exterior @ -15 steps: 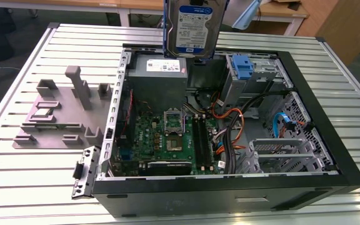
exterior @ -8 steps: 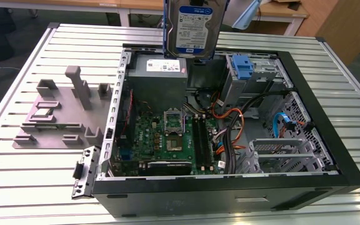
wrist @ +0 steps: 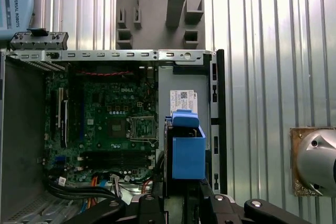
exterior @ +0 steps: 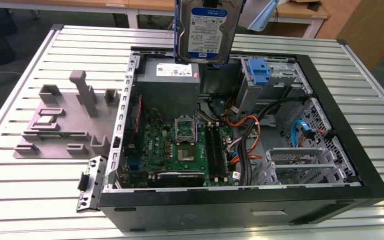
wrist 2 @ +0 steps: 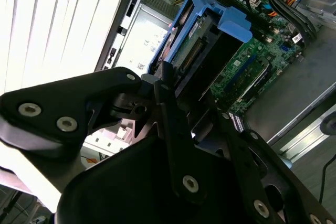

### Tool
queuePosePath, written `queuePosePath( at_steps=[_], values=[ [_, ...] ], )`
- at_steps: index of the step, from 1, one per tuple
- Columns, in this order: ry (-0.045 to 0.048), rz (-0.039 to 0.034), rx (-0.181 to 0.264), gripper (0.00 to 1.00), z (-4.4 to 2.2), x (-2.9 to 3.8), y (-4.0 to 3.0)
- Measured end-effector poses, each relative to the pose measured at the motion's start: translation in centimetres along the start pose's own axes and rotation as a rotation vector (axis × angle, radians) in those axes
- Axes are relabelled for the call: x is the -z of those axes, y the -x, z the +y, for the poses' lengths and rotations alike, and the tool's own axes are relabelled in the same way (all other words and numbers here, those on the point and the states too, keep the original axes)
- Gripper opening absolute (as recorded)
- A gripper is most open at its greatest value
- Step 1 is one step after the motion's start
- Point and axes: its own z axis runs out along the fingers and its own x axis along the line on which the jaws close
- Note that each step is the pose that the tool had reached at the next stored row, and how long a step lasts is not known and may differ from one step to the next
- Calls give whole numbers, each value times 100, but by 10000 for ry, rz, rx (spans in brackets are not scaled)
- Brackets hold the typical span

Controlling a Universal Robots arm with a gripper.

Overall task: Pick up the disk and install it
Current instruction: 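Pick up the disk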

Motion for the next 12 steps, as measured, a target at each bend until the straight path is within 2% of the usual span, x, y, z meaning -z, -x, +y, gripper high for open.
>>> queuePosePath(
  at_steps=[7, 12],
  values=[
    [1, 2, 0, 35, -7, 1, -11],
    [0, 0, 0, 35, -9, 2, -74]
  ],
)
